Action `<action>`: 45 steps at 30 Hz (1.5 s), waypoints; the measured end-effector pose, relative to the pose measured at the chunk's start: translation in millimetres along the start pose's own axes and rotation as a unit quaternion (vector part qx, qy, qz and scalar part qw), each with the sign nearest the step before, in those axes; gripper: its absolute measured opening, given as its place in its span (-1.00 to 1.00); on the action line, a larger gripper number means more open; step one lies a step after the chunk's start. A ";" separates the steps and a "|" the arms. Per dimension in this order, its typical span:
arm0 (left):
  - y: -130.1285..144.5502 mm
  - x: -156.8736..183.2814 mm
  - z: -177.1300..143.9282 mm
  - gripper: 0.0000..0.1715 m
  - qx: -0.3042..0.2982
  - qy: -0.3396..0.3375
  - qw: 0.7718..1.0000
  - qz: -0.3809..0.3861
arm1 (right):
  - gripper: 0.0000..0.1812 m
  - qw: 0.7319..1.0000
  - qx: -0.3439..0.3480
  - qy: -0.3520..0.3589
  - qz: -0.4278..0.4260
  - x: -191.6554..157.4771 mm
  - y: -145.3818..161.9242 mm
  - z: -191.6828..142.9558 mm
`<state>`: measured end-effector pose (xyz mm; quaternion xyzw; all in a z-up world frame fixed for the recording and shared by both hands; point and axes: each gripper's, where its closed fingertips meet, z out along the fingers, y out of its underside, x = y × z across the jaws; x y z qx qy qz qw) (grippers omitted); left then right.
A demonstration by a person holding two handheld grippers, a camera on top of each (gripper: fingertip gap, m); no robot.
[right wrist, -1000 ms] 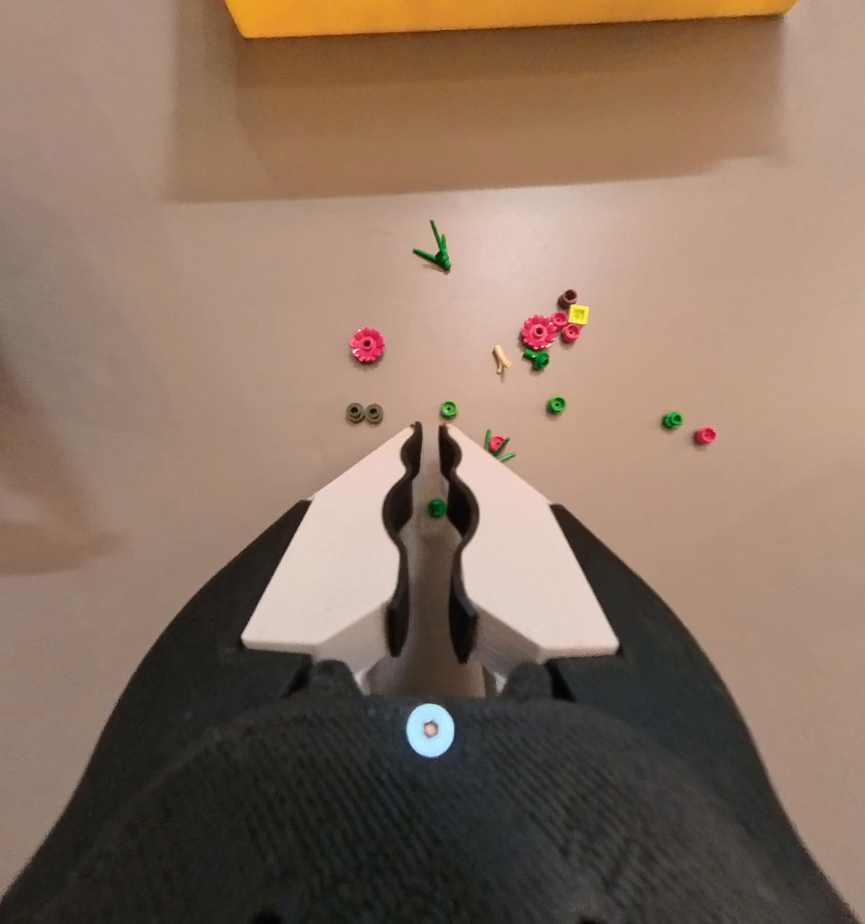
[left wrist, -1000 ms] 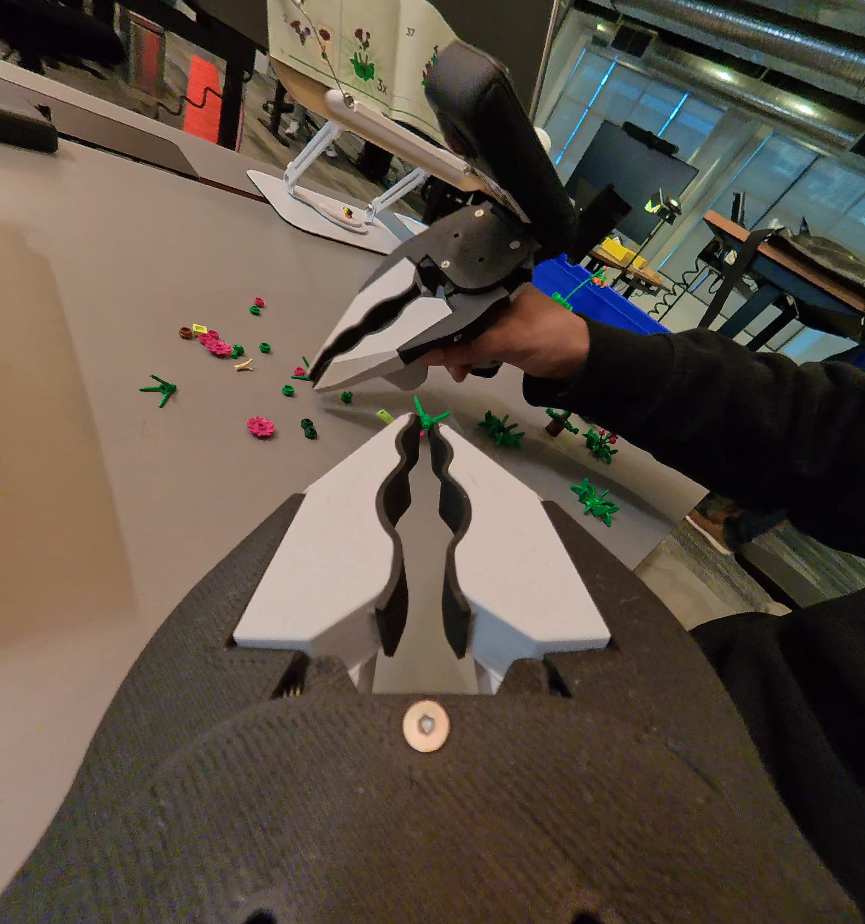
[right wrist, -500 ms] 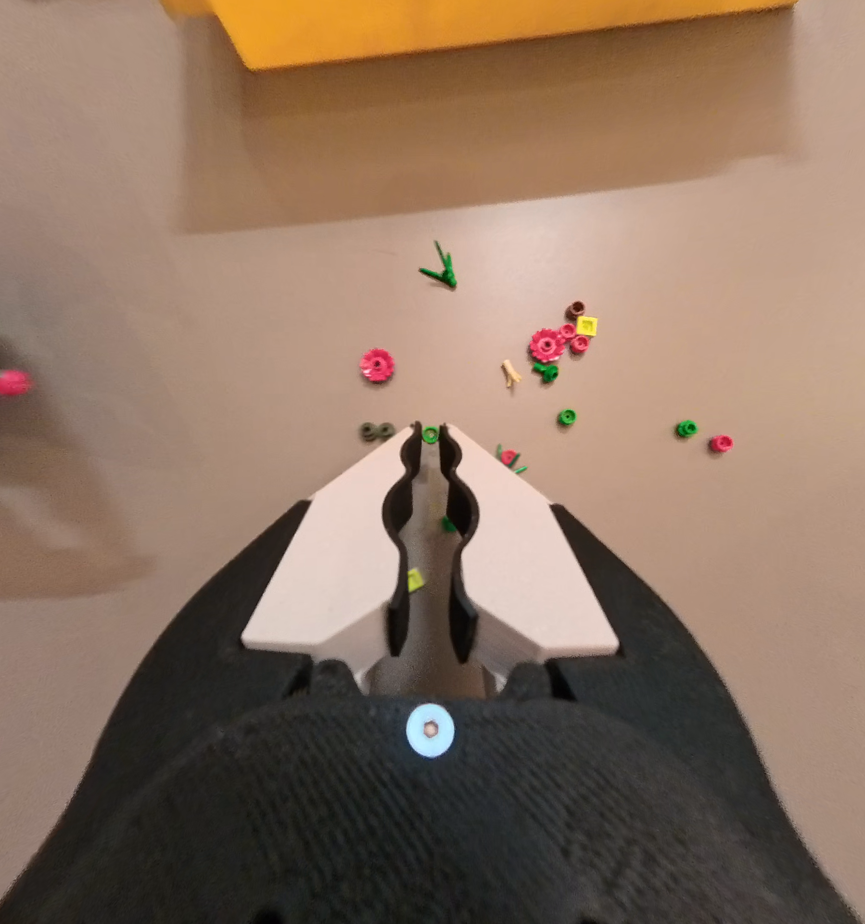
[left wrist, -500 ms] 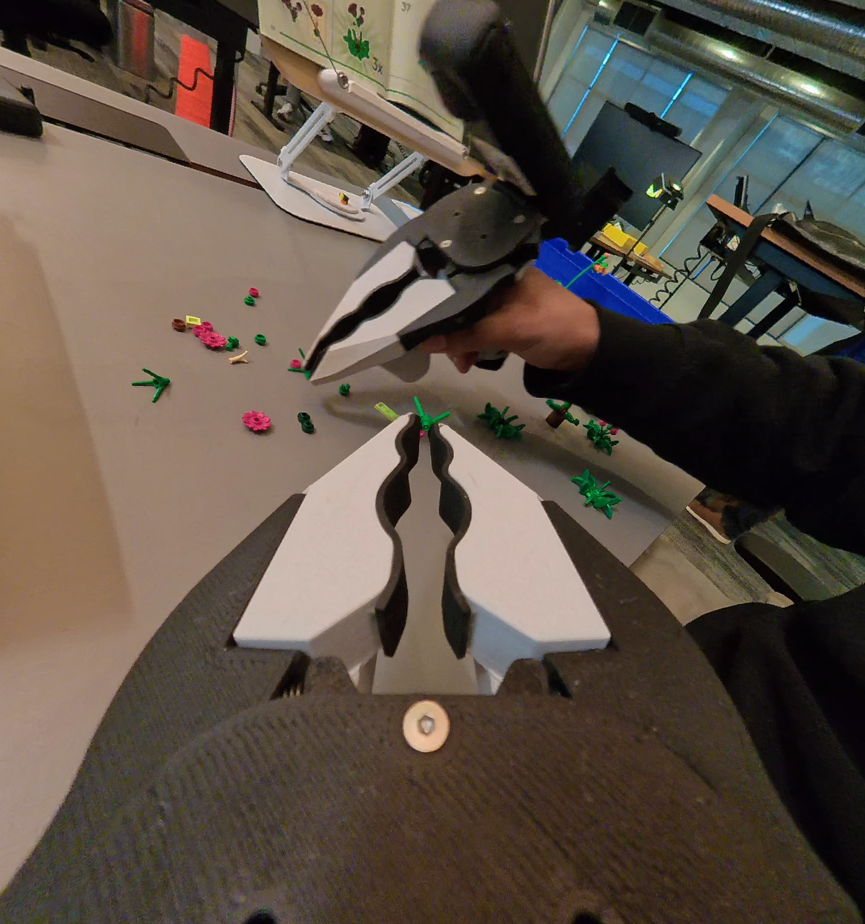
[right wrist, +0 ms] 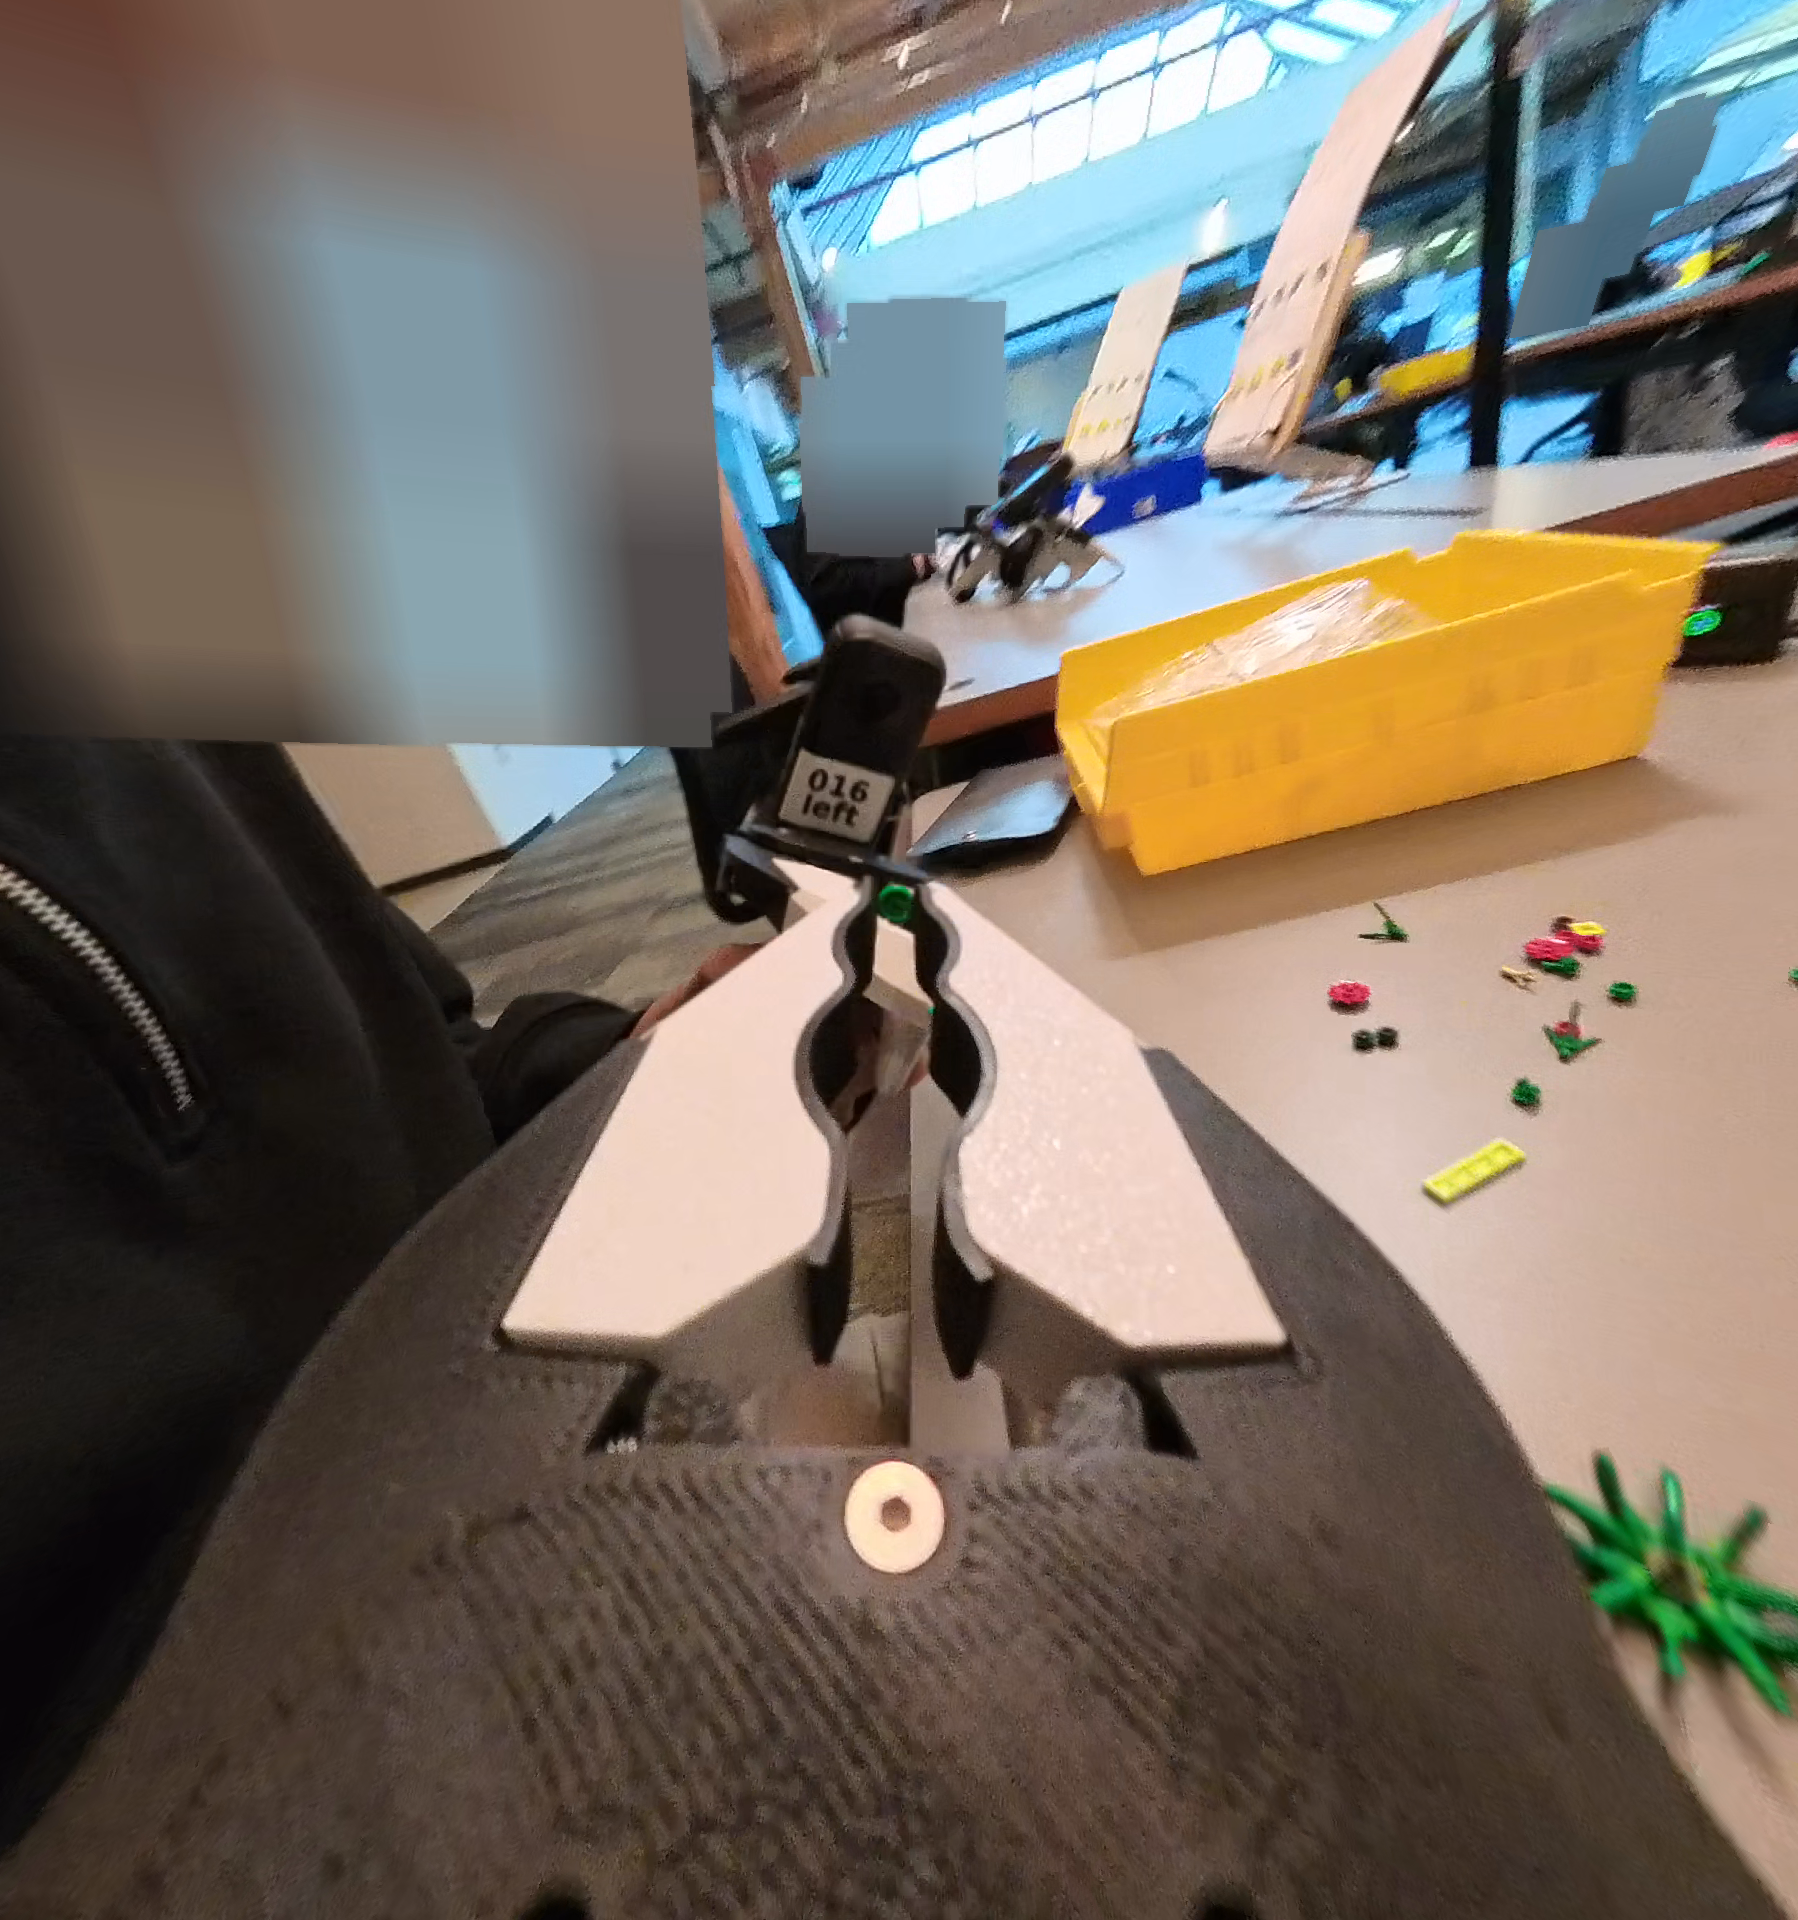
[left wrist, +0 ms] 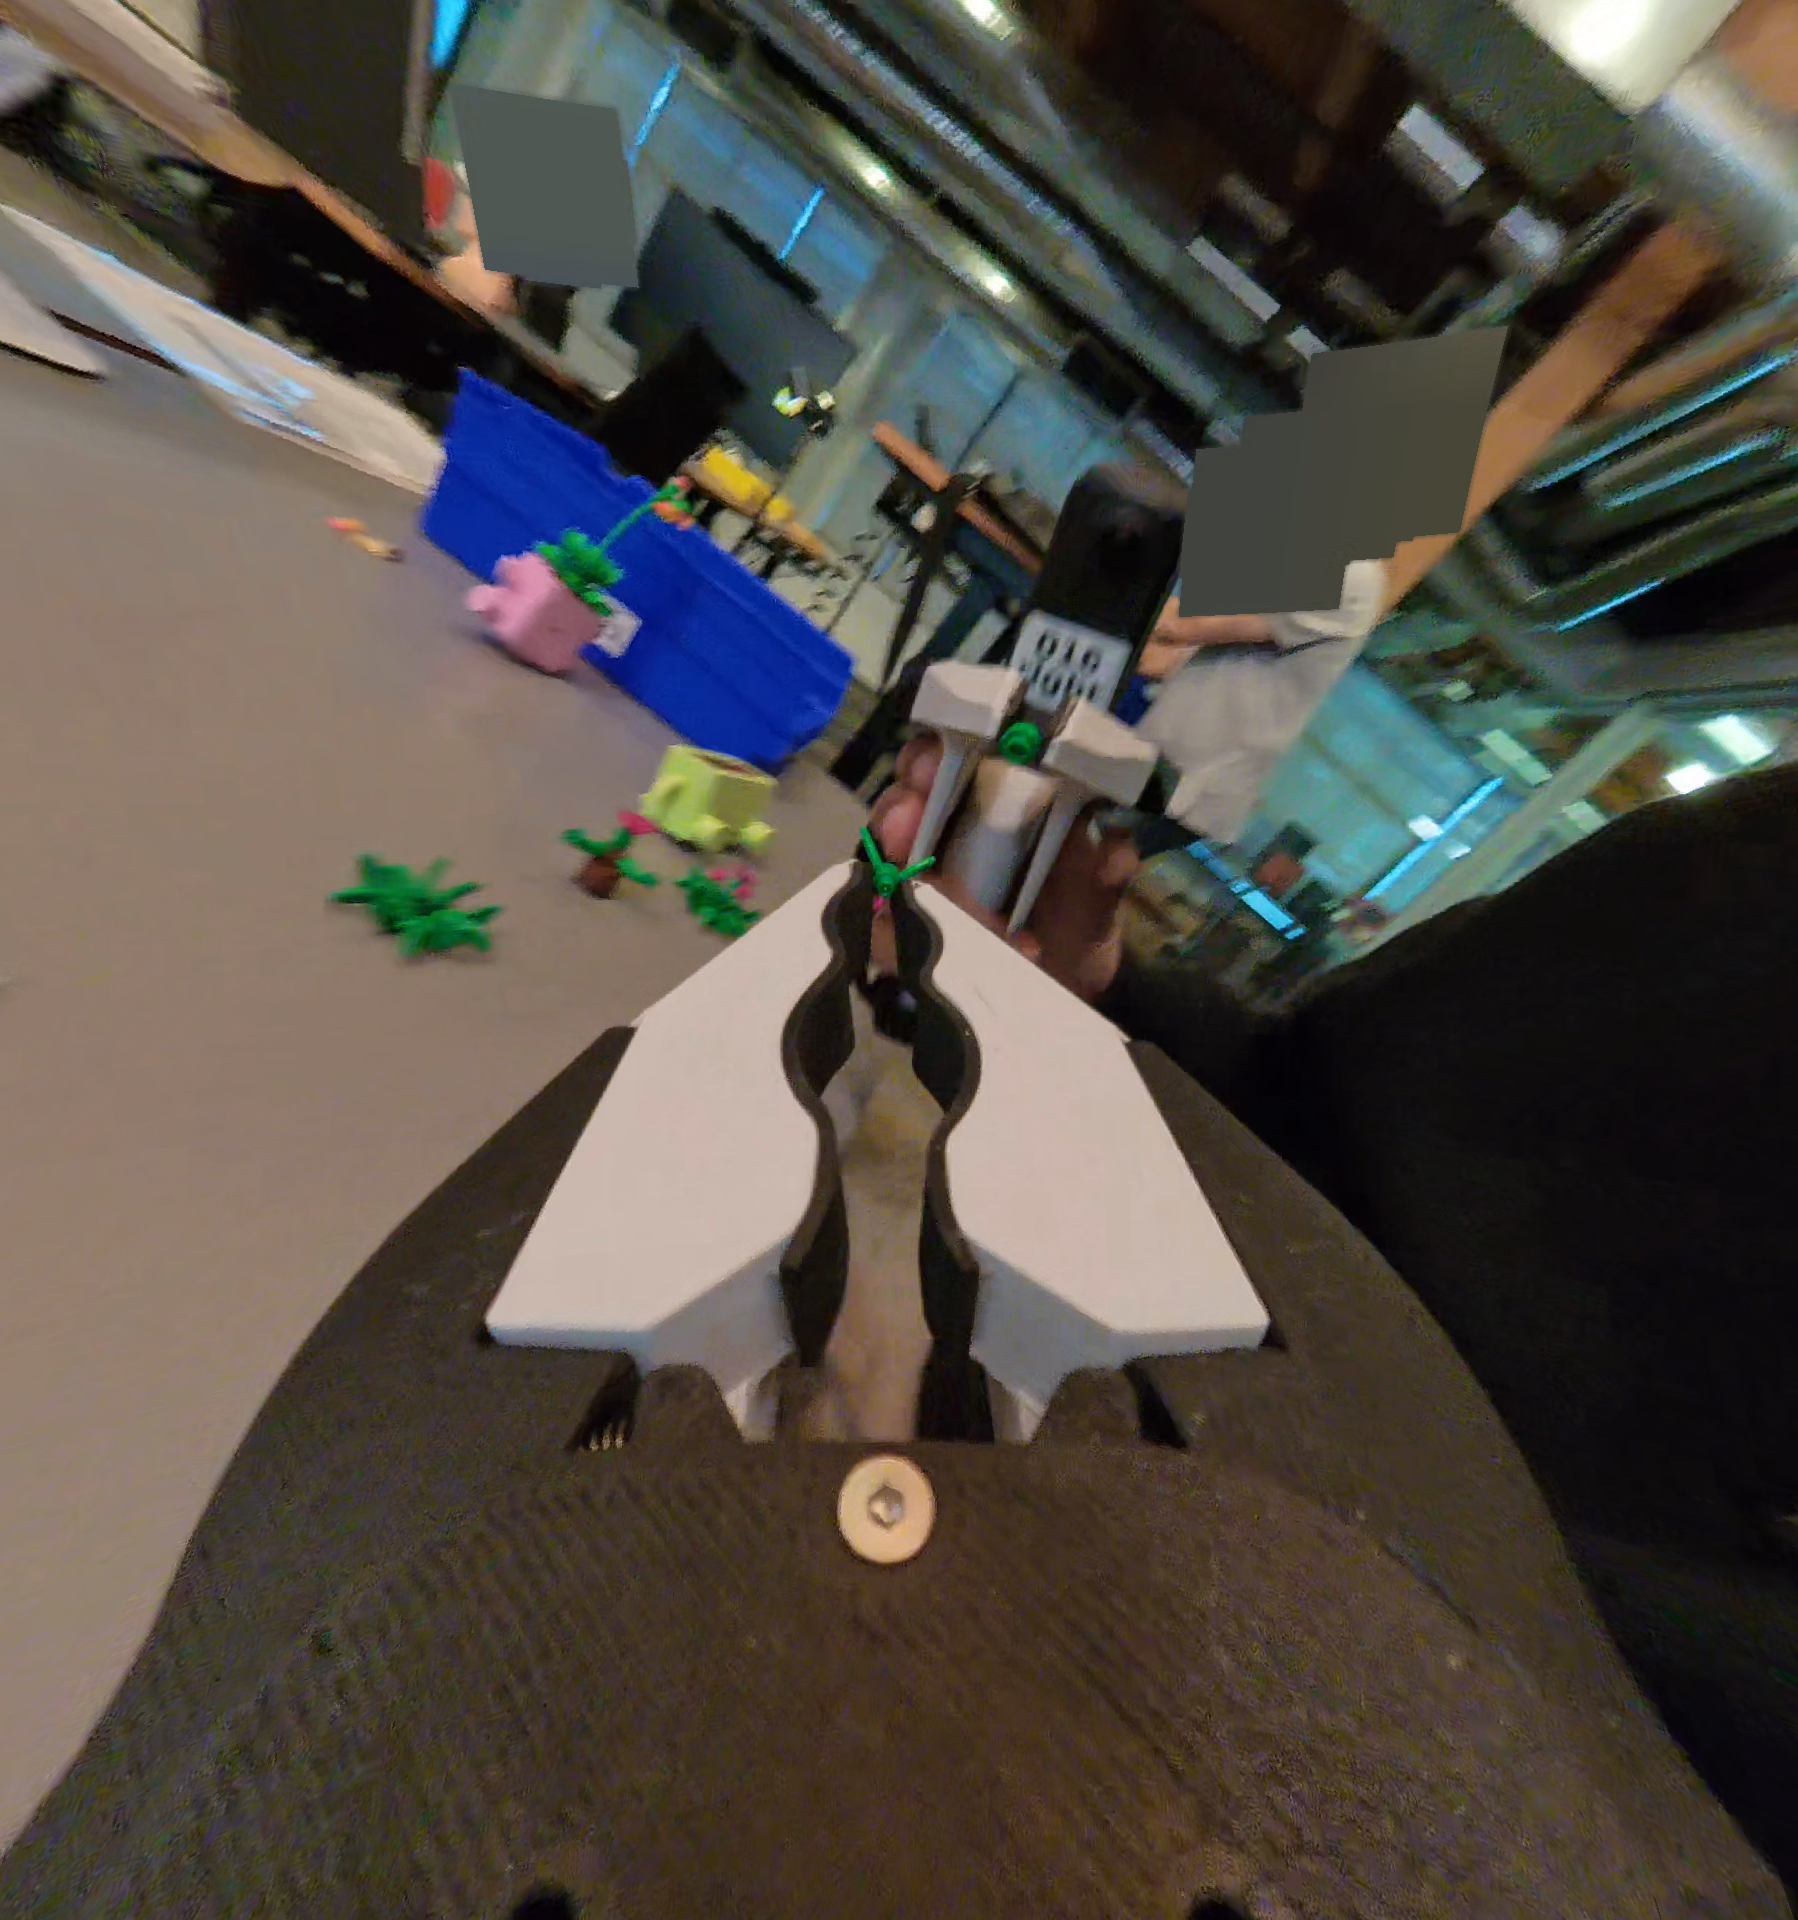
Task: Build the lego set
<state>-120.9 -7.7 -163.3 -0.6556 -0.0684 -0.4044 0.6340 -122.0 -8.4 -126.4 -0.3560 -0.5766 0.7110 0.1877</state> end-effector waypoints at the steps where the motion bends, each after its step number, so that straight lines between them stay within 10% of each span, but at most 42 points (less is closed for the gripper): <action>1: 1.6 6.0 6.2 -0.98 0.013 0.018 1.000 -0.017 | -0.96 1.000 0.014 0.011 -0.004 -3.9 0.3 -9.4; 11: 24.3 33.6 34.8 -0.98 0.009 0.093 0.995 -0.042 | -0.95 0.997 0.024 0.068 -0.017 -20.2 23.2 -55.4; 45: 26.9 17.8 27.2 -0.99 0.012 0.074 0.995 -0.069 | -0.95 0.995 -0.017 0.081 -0.052 -11.9 36.6 -37.7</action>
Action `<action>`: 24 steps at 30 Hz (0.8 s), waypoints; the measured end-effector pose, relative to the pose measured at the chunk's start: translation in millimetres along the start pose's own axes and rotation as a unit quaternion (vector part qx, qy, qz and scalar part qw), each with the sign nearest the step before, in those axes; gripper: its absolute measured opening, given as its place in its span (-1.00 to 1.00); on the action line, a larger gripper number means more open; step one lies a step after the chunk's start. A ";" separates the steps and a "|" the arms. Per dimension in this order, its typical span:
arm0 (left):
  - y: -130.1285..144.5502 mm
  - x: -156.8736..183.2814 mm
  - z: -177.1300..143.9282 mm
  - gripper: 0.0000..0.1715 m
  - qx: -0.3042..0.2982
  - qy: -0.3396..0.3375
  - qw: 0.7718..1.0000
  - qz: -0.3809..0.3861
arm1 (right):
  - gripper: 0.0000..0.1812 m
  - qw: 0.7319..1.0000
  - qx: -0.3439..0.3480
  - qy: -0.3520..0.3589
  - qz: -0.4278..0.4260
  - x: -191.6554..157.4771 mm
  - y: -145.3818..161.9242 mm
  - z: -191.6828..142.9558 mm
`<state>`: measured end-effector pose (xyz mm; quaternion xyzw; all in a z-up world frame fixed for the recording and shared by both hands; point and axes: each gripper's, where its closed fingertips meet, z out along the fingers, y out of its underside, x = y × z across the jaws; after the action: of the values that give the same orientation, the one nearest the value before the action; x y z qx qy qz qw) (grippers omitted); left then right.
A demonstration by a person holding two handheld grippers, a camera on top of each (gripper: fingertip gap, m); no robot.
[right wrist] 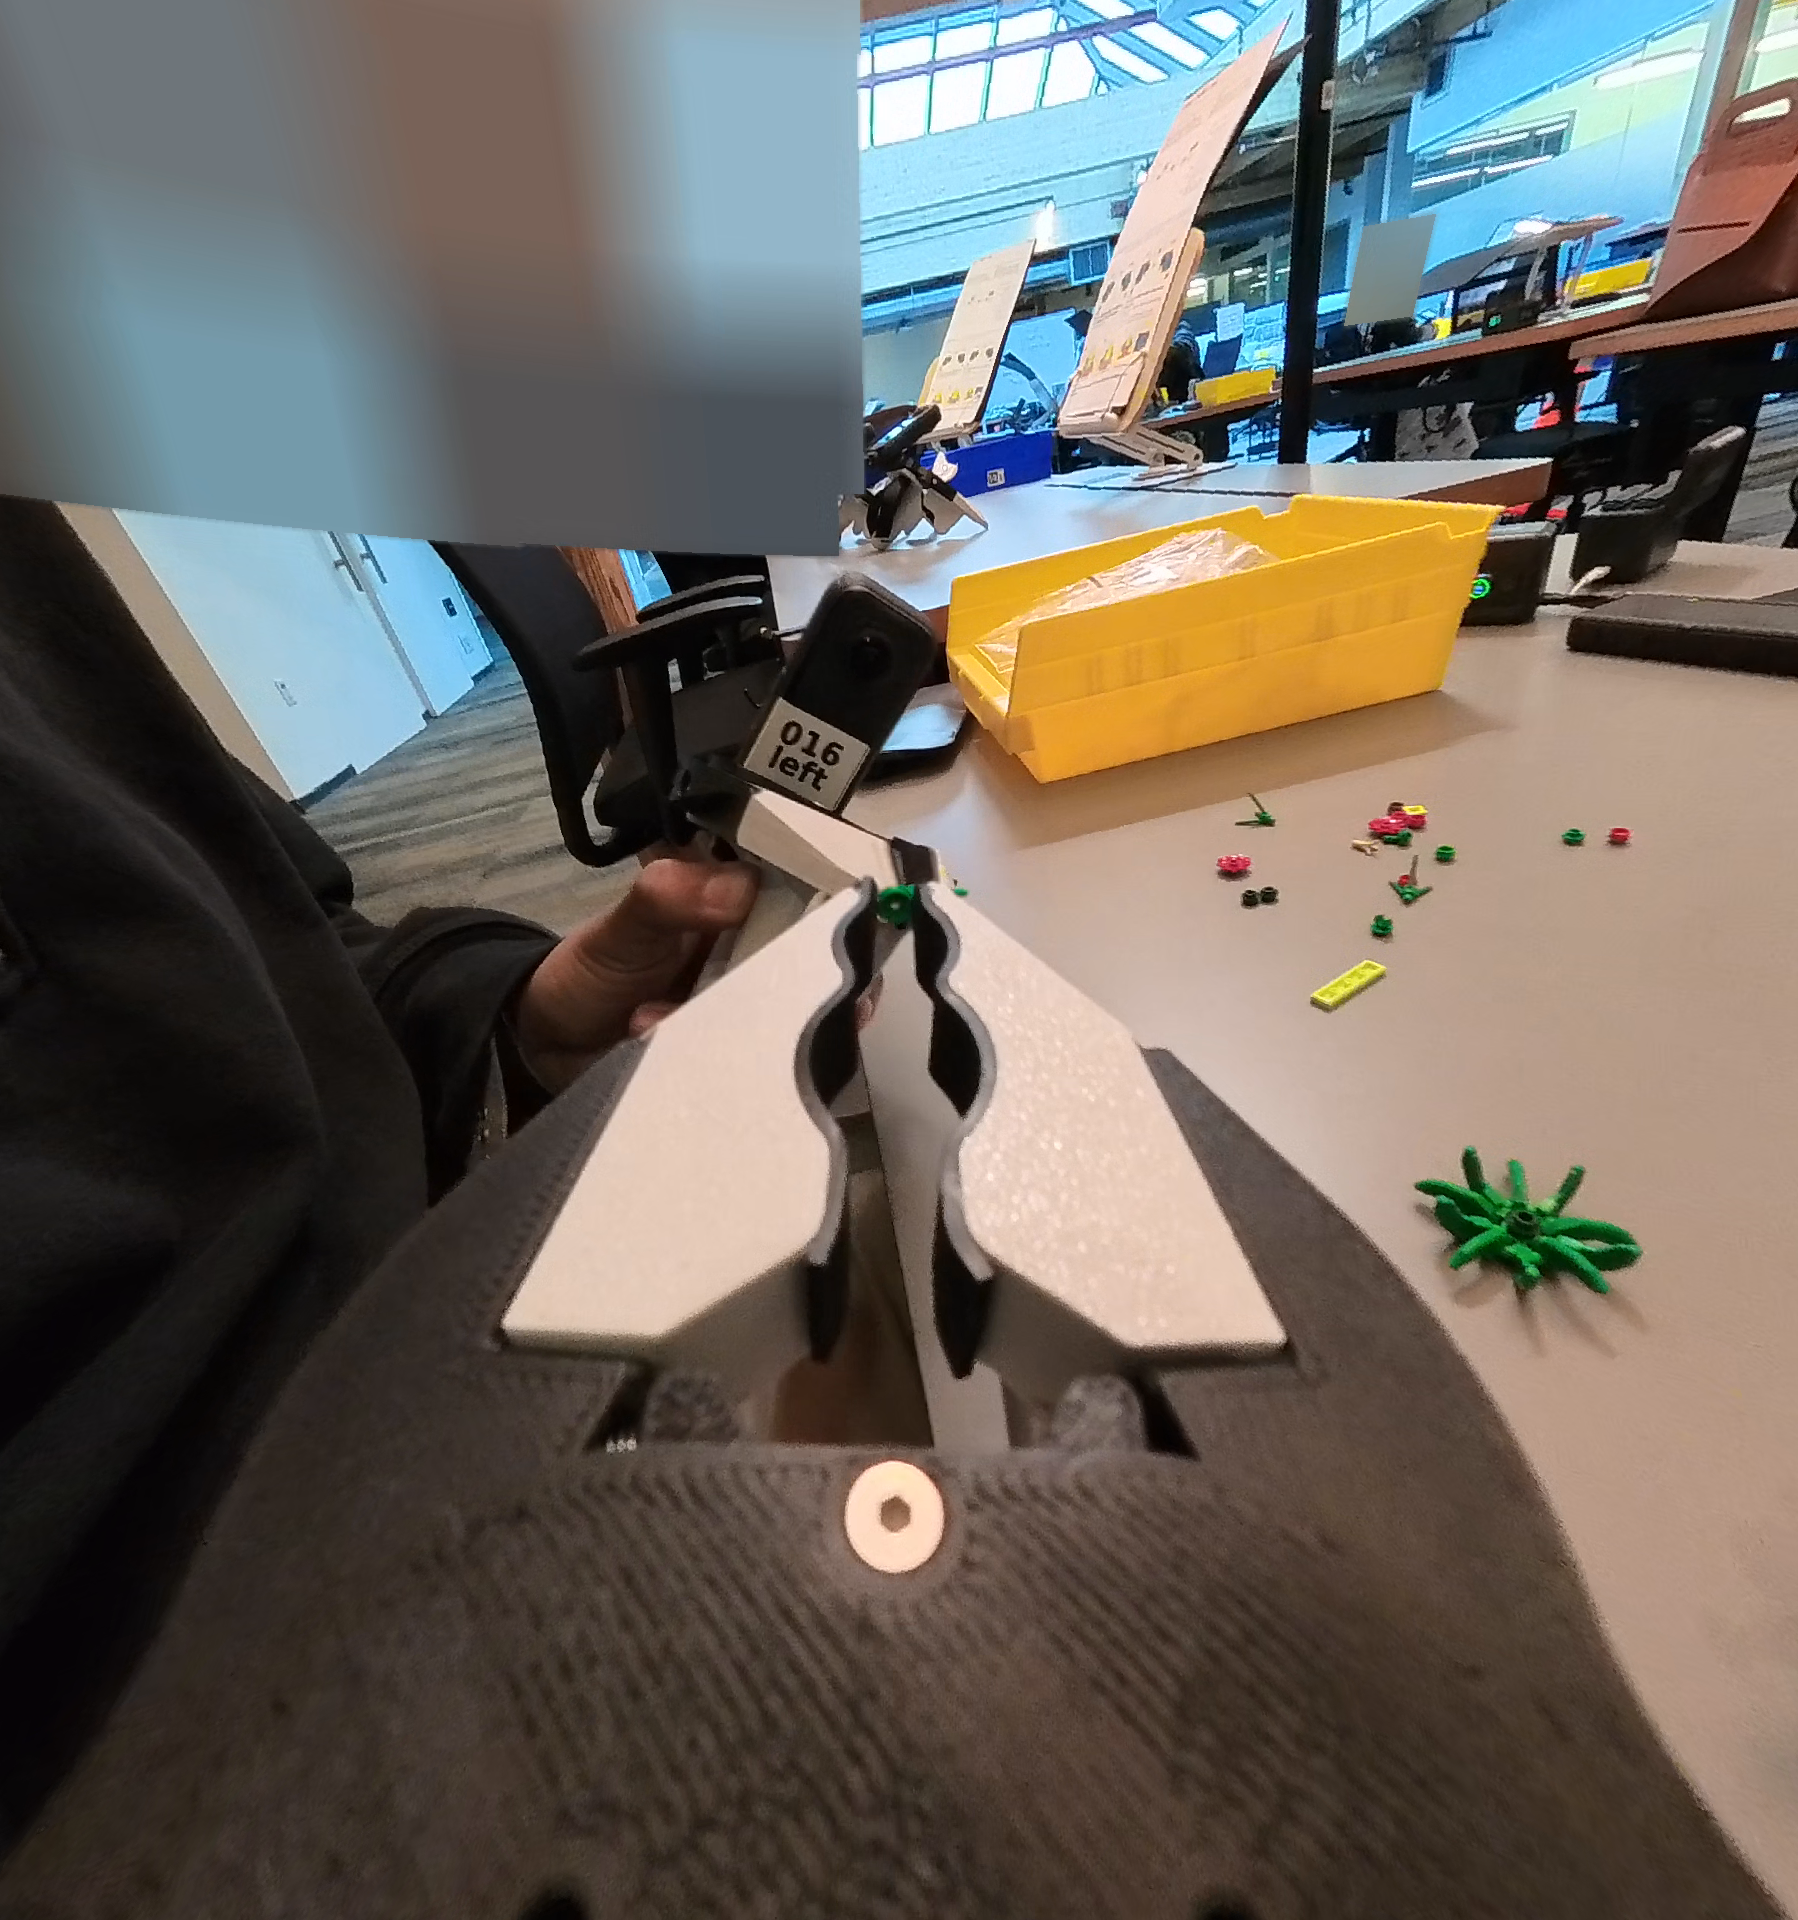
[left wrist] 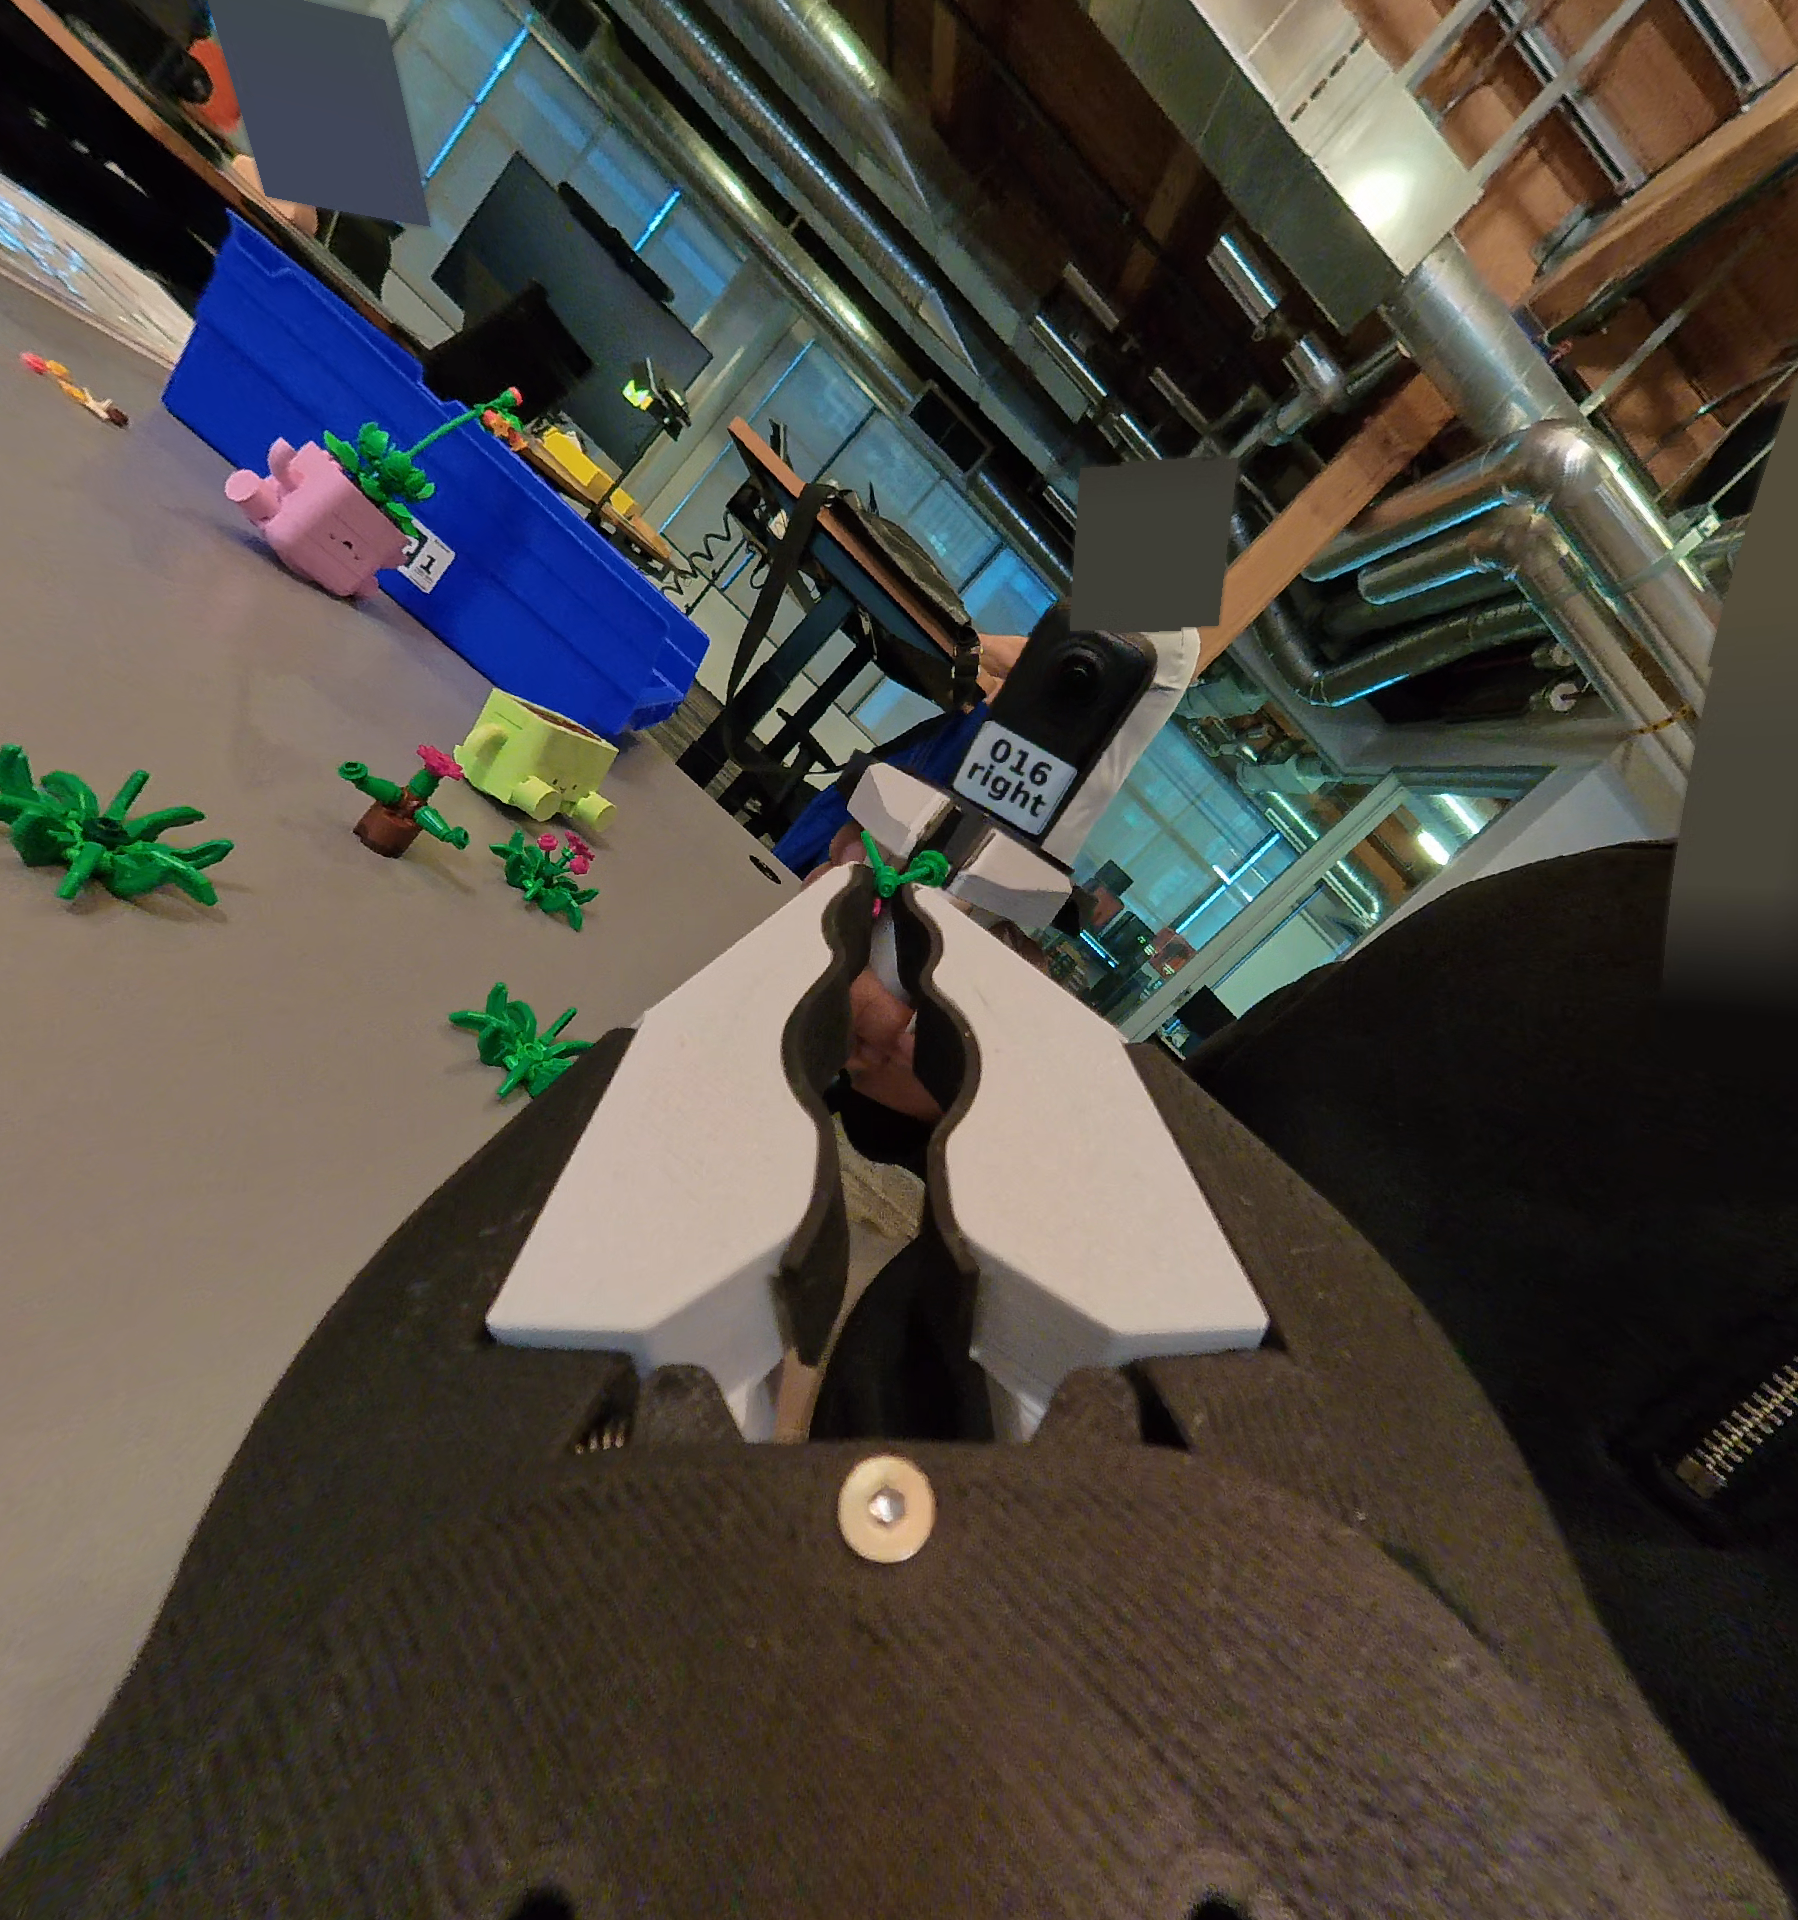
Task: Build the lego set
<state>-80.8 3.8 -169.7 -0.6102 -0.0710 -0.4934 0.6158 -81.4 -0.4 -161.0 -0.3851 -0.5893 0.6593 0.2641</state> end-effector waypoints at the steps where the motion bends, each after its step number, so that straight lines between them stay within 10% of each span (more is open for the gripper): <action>1: 0.0 -0.2 -0.1 -0.99 0.000 -0.001 1.000 0.000 | -0.95 1.000 -0.004 0.002 -0.005 0.0 0.6 -0.1; 24: 22.9 -7.6 10.7 -0.99 -0.051 0.010 0.996 -0.066 | -0.96 0.999 -0.027 0.012 -0.040 -5.5 5.8 -3.1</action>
<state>-63.2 11.3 -188.0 -0.6297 -0.0792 -0.5420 0.5508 -75.2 -4.0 -165.6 -0.3763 -0.6185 0.6274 0.2866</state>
